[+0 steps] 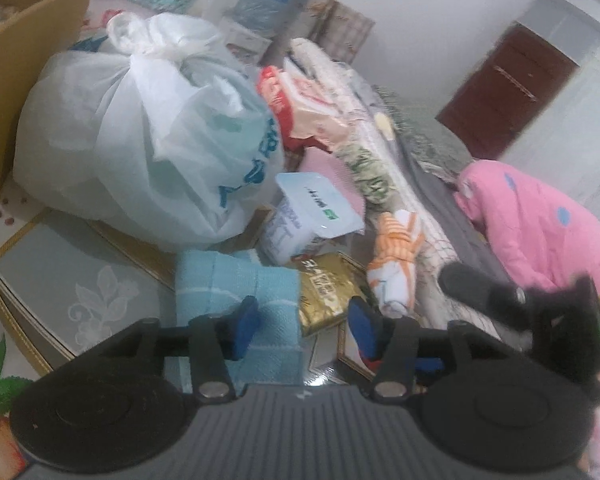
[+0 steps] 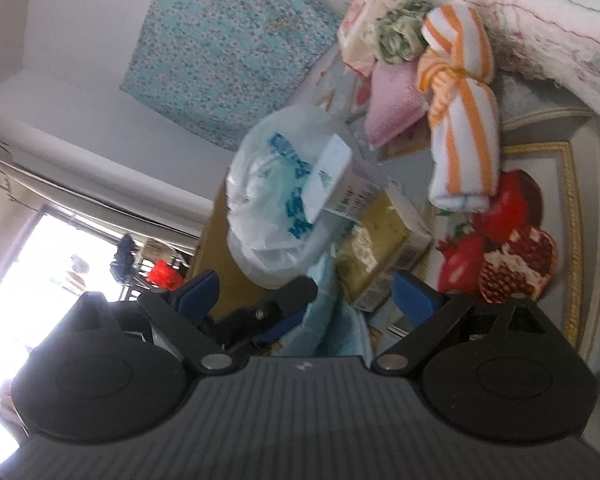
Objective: Organize soft objects
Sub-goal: 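Bring the right tool to the towel and grasp its edge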
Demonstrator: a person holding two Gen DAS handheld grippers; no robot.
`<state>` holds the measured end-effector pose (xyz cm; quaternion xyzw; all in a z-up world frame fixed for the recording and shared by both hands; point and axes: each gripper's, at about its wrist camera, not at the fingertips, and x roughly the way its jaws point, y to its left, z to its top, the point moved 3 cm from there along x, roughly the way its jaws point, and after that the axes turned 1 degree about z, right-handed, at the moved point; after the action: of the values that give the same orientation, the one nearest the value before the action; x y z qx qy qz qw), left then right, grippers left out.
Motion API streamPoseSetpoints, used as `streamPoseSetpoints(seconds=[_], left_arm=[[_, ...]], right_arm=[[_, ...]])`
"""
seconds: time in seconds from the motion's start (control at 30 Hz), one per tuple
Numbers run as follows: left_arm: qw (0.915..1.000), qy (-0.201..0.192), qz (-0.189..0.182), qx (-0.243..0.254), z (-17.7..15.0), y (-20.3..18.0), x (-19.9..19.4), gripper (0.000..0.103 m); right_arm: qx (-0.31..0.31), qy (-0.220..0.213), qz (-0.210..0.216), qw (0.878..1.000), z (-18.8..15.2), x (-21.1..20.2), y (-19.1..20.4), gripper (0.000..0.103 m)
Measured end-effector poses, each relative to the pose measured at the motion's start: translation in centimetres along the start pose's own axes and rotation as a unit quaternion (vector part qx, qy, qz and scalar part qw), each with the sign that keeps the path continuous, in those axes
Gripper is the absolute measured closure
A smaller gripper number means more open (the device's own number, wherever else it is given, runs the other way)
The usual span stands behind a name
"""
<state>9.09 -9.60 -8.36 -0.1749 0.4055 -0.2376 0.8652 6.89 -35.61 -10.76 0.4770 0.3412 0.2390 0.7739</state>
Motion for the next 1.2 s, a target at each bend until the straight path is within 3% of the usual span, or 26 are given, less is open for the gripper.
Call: streamPoseSetpoints(seconds=[0.13, 0.27, 0.43, 0.7, 1.03, 1.1, 1.2], left_arm=[[0.9996, -0.016, -0.021, 0.013, -0.3, 0.0, -1.5, 0.043], [0.9992, -0.035, 0.002, 0.021, -0.7, 1.2, -3.1, 0.041], [0.9996, -0.015, 0.023, 0.003, -1.6, 2.7, -3.1, 0.041], [0.9998, -0.004, 0.009, 0.02, -2.0, 1.8, -2.8, 0.039], [0.9985, 0.013, 0.008, 0.052, -2.7, 1.0, -2.4, 0.027], [0.9973, 0.014, 0.018, 0.069, -2.8, 0.6, -2.3, 0.026], [0.9953, 0.014, 0.03, 0.091, -3.1, 0.1, -2.3, 0.023]], right_arm=[[-0.007, 0.004, 0.005, 1.0, 0.3, 0.5, 0.6, 0.009], [-0.011, 0.014, 0.002, 1.0, 0.1, 0.9, 0.8, 0.009], [-0.018, 0.044, -0.023, 0.999, -0.7, 2.8, 1.0, 0.009], [-0.024, 0.099, -0.064, 0.993, -1.6, 6.4, 1.6, 0.009], [0.043, 0.141, 0.03, 0.989, -2.3, 7.7, 1.7, 0.008], [0.051, 0.143, 0.034, 0.988, -2.2, 7.8, 1.6, 0.008], [0.021, 0.131, 0.002, 0.991, -1.9, 7.5, 2.2, 0.008]])
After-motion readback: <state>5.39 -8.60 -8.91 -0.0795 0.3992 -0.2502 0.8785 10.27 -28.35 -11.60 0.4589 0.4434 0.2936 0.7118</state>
